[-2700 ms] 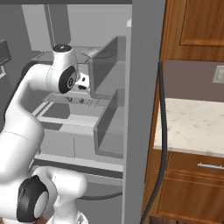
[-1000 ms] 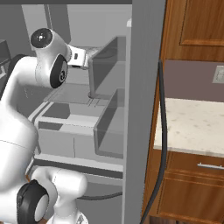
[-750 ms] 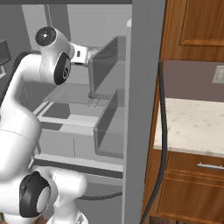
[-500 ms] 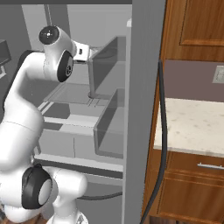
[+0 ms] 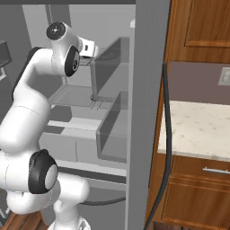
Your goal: Transport the fish from the fridge to the microwave and turn on the microwave.
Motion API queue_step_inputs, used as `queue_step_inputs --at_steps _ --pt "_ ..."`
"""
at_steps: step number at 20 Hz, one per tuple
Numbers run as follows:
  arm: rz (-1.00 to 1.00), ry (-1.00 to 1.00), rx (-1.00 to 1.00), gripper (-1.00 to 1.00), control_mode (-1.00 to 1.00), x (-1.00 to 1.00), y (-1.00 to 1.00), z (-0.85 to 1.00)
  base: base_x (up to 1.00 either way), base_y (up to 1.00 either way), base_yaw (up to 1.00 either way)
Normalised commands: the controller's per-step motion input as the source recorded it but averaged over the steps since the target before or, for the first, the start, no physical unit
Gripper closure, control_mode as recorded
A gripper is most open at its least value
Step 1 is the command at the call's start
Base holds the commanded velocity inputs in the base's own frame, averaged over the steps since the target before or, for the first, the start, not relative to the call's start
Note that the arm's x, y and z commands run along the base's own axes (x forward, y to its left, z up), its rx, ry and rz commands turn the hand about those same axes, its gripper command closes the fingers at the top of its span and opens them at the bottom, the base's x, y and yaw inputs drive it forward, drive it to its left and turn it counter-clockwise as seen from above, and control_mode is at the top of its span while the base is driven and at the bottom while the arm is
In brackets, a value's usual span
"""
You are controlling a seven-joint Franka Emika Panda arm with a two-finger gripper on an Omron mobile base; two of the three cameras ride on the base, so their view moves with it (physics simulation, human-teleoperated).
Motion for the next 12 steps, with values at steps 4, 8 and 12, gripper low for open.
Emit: queue_step_inputs --at_steps 4,8,12 --pt "-0.02 0.0 0.0 -1.0 -1.0 0.5 0.0 0.0 0.0 0.0 0.0" --pt "-0.03 0.0 0.0 -1.0 -1.0 0.53 0.07 0.0 0.0 0.0 0.0" --pt "-0.03 0.0 0.0 -1.0 -1.0 0.53 0.08 0.0 0.0 0.0 0.0"
